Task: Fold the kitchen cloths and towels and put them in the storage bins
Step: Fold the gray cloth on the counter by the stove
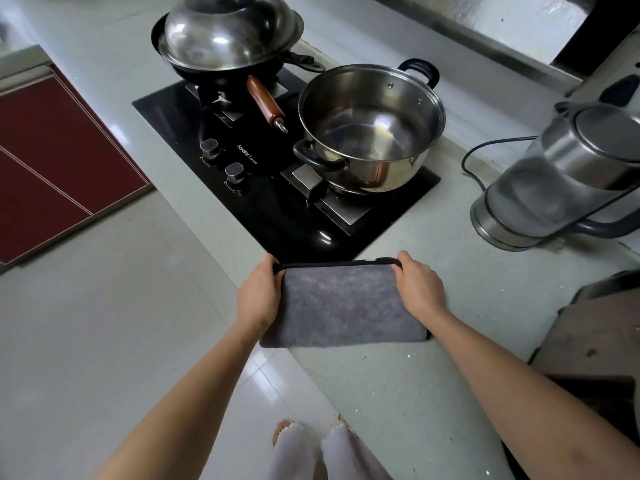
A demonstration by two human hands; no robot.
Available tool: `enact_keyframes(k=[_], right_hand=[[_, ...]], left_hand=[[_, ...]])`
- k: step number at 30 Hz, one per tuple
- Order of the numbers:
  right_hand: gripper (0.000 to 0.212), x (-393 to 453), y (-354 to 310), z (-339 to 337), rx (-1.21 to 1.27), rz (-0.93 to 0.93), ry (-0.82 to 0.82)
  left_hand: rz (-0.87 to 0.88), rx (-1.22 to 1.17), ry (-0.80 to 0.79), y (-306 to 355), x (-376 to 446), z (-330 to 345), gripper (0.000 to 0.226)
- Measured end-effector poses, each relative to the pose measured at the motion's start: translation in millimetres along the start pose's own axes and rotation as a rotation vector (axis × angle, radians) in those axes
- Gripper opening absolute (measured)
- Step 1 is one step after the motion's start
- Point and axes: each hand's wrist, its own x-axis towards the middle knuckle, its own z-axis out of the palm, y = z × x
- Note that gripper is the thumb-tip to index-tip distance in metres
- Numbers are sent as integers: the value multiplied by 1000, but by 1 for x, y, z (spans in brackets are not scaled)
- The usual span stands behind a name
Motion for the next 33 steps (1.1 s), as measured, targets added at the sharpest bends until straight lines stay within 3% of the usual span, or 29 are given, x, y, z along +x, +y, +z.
enact_keyframes(k=[3,5,8,9,11,14,17,22,25,29,33], right_hand=[[17,-1,-4,0,12,29,18],[21,-10,-10,3,31,30,177],[35,-38,-34,17,76,-109,357],[40,-49,-45,26,77,-190,336],[50,-63,-61,48,22,-330,199],[60,-60,-59,66,-144,-431,9],[63,-41,-25,64,-225,-478,12],[70,-39,10,46,-188,-110,41],[87,-39,2,34,73,232,67],[72,-21,-3,15,553,609,38],[49,-14,5,7,778,690,-153]], left_hand=[[-20,2,-7,5,-1,0,10],[-22,-15,23,7,-6,0,12],[216,67,226,7,-27,8,31],[325,126,235,7,-35,15,36],[455,275,84,5,-48,29,47],[417,423,-139,-9,-48,43,59],[407,462,-167,-16,-41,45,62],[381,500,-218,-10,-41,40,66],[391,490,-268,-7,-40,34,73],[576,518,-325,-3,-33,20,84],[644,637,-403,10,-23,17,96]])
